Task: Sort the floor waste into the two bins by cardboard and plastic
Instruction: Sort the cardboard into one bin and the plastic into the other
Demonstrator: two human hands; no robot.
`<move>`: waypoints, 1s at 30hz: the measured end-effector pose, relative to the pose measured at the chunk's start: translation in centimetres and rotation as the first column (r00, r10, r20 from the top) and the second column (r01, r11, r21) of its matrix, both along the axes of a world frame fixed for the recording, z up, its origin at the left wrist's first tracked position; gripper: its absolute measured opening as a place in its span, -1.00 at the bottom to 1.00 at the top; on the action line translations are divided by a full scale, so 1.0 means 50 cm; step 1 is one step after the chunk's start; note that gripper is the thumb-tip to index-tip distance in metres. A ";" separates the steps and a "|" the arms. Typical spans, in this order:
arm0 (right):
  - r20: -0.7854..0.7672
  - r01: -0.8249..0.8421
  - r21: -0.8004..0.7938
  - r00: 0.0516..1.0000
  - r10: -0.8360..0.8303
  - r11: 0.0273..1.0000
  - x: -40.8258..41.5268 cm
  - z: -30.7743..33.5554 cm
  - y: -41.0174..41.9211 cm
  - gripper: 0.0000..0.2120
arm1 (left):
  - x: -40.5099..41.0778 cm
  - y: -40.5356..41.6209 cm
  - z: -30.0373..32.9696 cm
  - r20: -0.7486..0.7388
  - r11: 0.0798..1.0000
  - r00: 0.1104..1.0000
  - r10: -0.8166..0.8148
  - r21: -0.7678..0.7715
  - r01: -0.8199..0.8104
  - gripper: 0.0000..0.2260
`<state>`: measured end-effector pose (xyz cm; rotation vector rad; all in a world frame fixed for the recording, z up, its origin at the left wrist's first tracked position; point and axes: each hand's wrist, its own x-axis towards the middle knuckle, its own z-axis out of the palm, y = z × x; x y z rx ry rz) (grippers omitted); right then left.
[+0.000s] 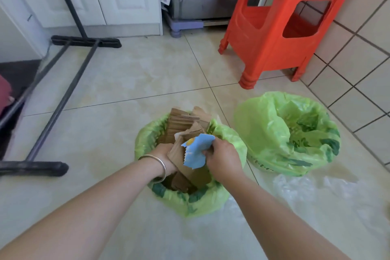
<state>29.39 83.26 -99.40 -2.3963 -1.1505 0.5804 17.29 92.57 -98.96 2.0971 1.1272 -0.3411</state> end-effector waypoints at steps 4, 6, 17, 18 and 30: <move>0.048 -0.045 -0.112 0.998 0.051 0.993 -0.004 -0.014 0.030 -0.78 | 0.014 0.031 -0.024 -0.185 0.985 0.979 -0.085 0.133 0.110 -0.84; 0.075 -0.060 -0.163 0.995 0.073 0.985 -0.008 -0.015 0.044 -0.74 | 0.017 0.043 -0.040 -0.242 0.971 0.965 -0.104 0.187 0.151 -0.71; 0.077 -0.131 -0.283 0.984 0.159 0.950 -0.001 0.001 0.060 -0.65 | -0.049 0.116 0.070 -0.173 0.938 0.981 -0.085 0.318 0.138 -0.65; 0.045 -0.121 -0.257 0.989 0.138 0.959 -0.002 0.005 0.060 -0.62 | -0.047 0.112 0.077 -0.135 0.906 0.989 -0.066 0.406 0.116 -0.64; 0.131 0.033 0.253 0.989 -0.068 0.967 0.073 0.098 -0.119 -0.69 | 0.170 -0.107 0.118 0.211 0.542 0.829 -0.517 0.831 0.126 -0.86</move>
